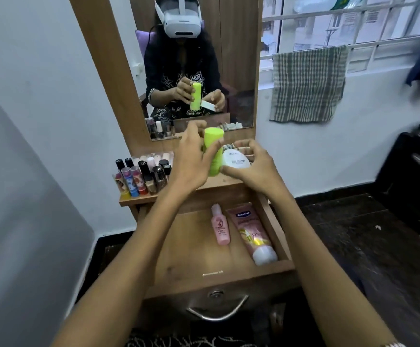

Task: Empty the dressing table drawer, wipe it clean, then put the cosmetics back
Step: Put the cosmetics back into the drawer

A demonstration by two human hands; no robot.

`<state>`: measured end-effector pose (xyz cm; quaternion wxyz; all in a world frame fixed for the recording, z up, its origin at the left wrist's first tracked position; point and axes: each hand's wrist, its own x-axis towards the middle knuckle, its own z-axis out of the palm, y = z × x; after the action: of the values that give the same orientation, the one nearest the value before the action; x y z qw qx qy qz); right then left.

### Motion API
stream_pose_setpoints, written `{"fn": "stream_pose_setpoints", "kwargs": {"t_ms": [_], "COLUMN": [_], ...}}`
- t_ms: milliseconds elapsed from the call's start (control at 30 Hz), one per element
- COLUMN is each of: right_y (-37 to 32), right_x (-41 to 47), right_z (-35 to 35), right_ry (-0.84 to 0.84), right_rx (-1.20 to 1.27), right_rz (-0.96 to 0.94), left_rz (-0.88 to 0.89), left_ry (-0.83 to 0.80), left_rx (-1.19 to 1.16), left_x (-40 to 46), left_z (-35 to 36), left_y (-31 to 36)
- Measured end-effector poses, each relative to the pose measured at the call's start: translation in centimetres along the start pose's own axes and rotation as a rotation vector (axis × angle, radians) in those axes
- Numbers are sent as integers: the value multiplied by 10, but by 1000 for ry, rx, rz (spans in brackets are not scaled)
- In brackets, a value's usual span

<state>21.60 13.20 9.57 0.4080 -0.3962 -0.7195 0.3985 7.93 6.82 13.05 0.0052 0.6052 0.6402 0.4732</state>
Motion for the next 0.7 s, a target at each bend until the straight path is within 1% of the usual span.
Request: {"fn": "stream_pose_setpoints", "kwargs": {"t_ms": [133, 233, 333, 433, 500, 567, 700], "right_y": [19, 38, 57, 65, 66, 66, 70], "right_x": [-34, -57, -74, -80, -80, -81, -81], "right_z": [-4, 7, 24, 35, 37, 39, 41], "right_ry": [-238, -380, -469, -491, -502, -550, -640], "right_rx": [-109, -298, -367, -444, -488, -558, -609], "right_rz": [20, 38, 66, 65, 67, 63, 36], "left_rz": [-95, -246, -448, -602, -631, -638, -672], "left_ry": [-137, -215, -282, -326, -361, -394, -450], "left_rx": [-35, -35, -44, -59, 39, 136, 233], "left_x": [-46, -76, -99, -113, -115, -114, -118], "left_z": [9, 19, 33, 46, 51, 54, 60], "left_y": [-5, -22, -44, -63, -71, -76, -79]}}
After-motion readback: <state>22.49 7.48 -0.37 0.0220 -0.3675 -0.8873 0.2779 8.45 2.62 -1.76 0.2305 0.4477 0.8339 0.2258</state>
